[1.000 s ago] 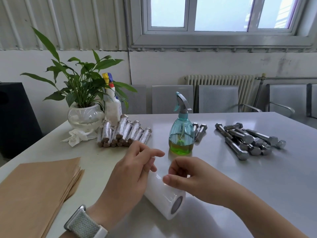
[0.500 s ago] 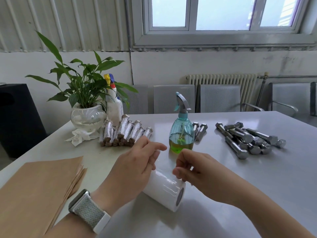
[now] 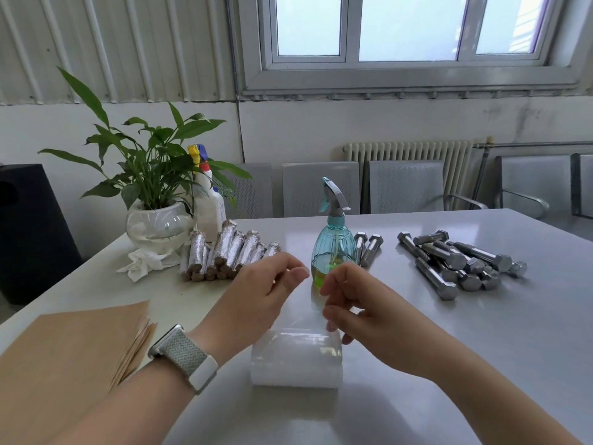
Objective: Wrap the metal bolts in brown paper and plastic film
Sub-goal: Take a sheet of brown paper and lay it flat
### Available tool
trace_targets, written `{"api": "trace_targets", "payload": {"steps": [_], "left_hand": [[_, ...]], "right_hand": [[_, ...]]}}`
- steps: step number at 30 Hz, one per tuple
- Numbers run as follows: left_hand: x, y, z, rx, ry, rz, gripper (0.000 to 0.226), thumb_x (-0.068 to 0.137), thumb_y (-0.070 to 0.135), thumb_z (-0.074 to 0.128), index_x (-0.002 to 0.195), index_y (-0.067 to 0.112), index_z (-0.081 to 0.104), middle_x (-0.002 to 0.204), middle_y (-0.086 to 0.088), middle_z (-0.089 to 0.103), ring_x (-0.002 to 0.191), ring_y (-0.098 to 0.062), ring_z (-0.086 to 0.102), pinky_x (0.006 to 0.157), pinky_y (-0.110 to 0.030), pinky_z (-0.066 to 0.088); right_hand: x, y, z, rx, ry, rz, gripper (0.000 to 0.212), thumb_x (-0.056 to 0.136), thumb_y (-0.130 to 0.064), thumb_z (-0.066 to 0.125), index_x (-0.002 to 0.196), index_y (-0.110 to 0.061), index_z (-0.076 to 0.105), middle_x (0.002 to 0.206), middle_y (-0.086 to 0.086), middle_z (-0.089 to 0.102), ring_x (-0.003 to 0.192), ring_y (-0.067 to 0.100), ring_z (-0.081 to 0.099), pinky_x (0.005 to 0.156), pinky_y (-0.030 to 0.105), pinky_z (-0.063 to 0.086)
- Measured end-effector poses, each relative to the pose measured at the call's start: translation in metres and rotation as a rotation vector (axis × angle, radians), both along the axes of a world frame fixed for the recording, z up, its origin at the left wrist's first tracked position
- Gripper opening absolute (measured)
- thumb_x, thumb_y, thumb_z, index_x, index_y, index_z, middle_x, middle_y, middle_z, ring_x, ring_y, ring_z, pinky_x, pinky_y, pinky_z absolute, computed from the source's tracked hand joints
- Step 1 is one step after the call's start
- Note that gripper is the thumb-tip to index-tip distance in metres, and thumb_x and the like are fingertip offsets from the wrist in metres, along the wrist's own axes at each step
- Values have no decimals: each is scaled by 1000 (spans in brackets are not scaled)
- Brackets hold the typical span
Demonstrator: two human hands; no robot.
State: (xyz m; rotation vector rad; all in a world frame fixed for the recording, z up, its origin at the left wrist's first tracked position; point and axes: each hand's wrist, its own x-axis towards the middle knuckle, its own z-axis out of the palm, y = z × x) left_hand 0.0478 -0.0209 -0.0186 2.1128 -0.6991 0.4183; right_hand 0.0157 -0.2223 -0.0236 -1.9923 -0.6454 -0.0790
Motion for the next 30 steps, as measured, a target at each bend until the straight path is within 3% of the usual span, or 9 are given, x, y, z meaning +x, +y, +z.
{"api": "trace_targets", "payload": {"steps": [4, 6, 11, 14, 20, 22, 24, 27, 30], "left_hand": [[-2, 0, 2, 123, 58, -99, 71, 78, 87, 24, 85, 30, 66, 73, 20, 57, 63, 0, 53, 59, -16, 40], [-2, -1, 5, 257, 64, -116, 69, 72, 93, 27, 79, 34, 62, 72, 15, 56, 61, -2, 50, 56, -18, 37], [-7, -1, 4, 478, -62, -110, 57, 72, 87, 46, 68, 30, 49, 60, 13, 52, 55, -5, 48, 50, -19, 33], [-9, 0, -3, 538, -220, -69, 53, 83, 79, 39, 71, 27, 43, 52, 10, 43, 53, -4, 45, 49, -18, 26], [-7, 0, -8, 504, -266, -79, 24, 92, 63, 29, 83, 41, 33, 54, 12, 46, 51, -2, 44, 48, -16, 29], [-6, 2, -11, 464, -289, -57, 20, 93, 62, 29, 83, 45, 29, 50, 13, 40, 49, -1, 42, 49, -16, 30], [-6, 6, -15, 389, -263, -40, 23, 94, 62, 30, 84, 42, 33, 53, 12, 46, 49, -6, 42, 50, -16, 32], [-7, 9, -21, 192, -193, 11, 28, 93, 60, 34, 82, 35, 41, 52, 9, 46, 46, -11, 36, 47, -18, 30], [-13, 10, -33, -76, -98, 212, 28, 91, 54, 38, 78, 29, 44, 51, 2, 45, 44, -12, 38, 47, -23, 32]], "right_hand": [[-1, 2, 0, 3, -21, 16, 30, 96, -12, 55, 90, -39, 46, 79, -11, 59, 77, 17, 62, 63, 25, 54], [-1, 2, 0, 11, -21, 25, 27, 97, -12, 55, 90, -37, 45, 79, -10, 59, 76, 15, 60, 62, 24, 53], [1, 3, -2, 70, 10, 11, 23, 95, -7, 57, 95, -28, 47, 74, -10, 57, 69, 9, 54, 61, 24, 50], [3, 3, -4, 101, 26, -10, 23, 94, -6, 58, 95, -26, 48, 70, -10, 59, 68, 9, 57, 59, 23, 50], [8, 2, -7, 237, 165, -19, 15, 95, -11, 61, 106, -16, 53, 85, 2, 65, 79, 14, 63, 66, 33, 55], [8, -8, -6, 145, 343, 76, 34, 92, -26, 67, 123, -22, 54, 114, 1, 68, 104, 13, 65, 91, 34, 54], [5, -15, -7, -34, 462, 233, 60, 82, -18, 78, 135, -24, 49, 129, 0, 63, 119, 13, 60, 101, 30, 48], [3, -12, -9, -156, 409, 177, 74, 72, -4, 84, 132, -28, 48, 121, -2, 63, 111, 12, 61, 94, 23, 50], [1, 0, -12, -13, 396, 136, 67, 67, -5, 86, 123, -21, 53, 117, 9, 64, 106, 19, 61, 98, 42, 49]]}}
